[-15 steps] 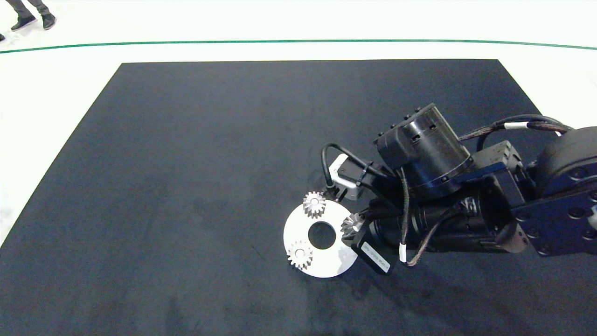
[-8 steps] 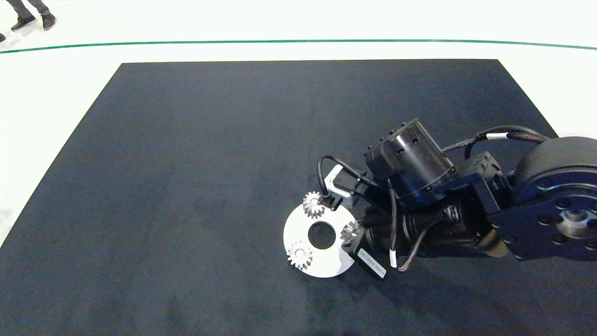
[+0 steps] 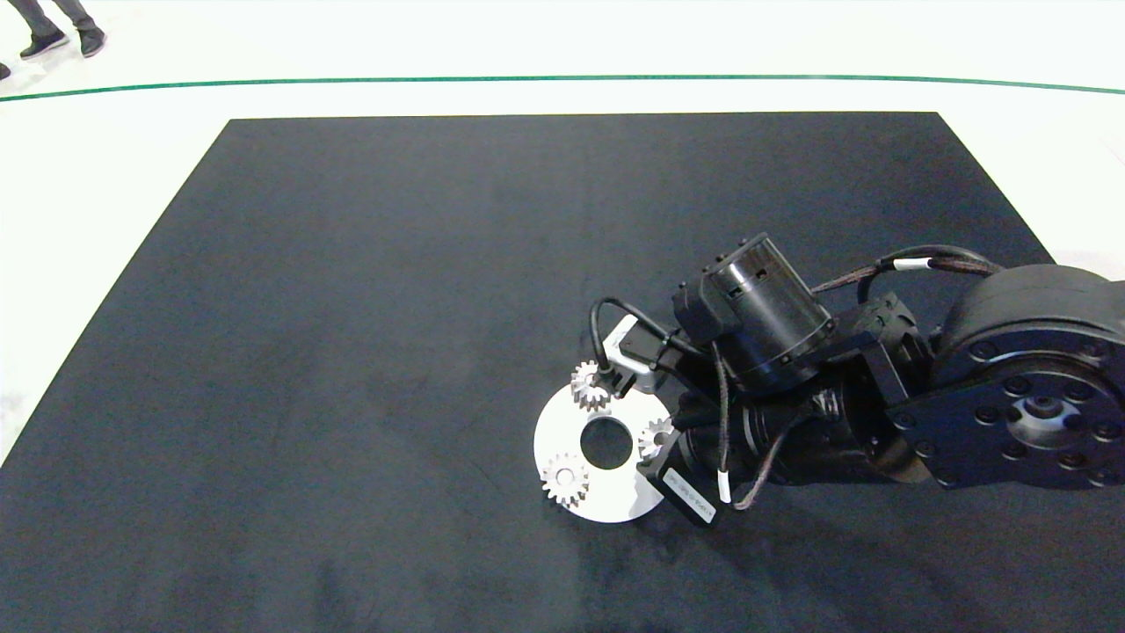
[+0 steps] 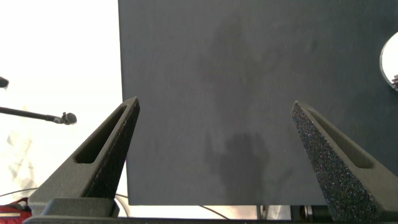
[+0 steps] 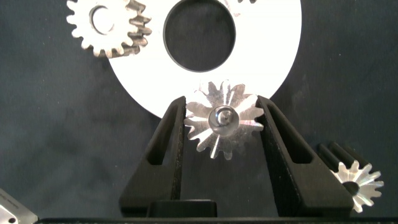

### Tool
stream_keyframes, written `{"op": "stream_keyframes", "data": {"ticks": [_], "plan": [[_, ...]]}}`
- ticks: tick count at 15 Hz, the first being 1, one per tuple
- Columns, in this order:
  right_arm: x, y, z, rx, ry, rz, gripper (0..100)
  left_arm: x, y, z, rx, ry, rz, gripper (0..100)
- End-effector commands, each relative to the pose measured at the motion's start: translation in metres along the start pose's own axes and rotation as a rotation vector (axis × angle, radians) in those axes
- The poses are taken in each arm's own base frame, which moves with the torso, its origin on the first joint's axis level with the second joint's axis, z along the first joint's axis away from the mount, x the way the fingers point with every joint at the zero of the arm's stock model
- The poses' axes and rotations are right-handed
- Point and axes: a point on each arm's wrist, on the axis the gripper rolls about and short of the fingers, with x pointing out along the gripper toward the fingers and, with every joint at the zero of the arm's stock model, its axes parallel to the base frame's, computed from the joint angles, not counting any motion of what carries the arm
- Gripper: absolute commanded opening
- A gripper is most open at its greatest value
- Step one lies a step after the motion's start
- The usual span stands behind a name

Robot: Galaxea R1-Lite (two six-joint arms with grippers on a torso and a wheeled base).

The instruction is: Remove an incorrectly installed larger gear and replace it with the correct smaller gear

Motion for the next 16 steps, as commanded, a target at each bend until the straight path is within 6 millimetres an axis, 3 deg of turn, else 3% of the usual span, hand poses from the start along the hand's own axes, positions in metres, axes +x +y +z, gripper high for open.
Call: {"op": "stream_keyframes", "data": {"ticks": [1,7,8,16], "plan": [[0.0005,-0.0011,-0.0007,0.000,0.006,-0.004,34,0.0000,-0.0002,-0.0008,0.002,0.006,-0.001,100],[-0.0052,-0.0024,-0.0012,0.004,-0.005,-0.009,34,0.0003,-0.0002,-0.0011,0.002,0.007,-0.001,100],[-0.0046,-0.0022,-0.0012,0.007,-0.003,-0.008,100,0.0003,-0.0002,-0.0011,0.002,0.007,-0.001,100],[-0.0059,-0.0016,-0.0009,0.008,-0.007,-0.007,100,0.0001,-0.0003,-0.0015,0.002,0.007,-0.001,100]]}}
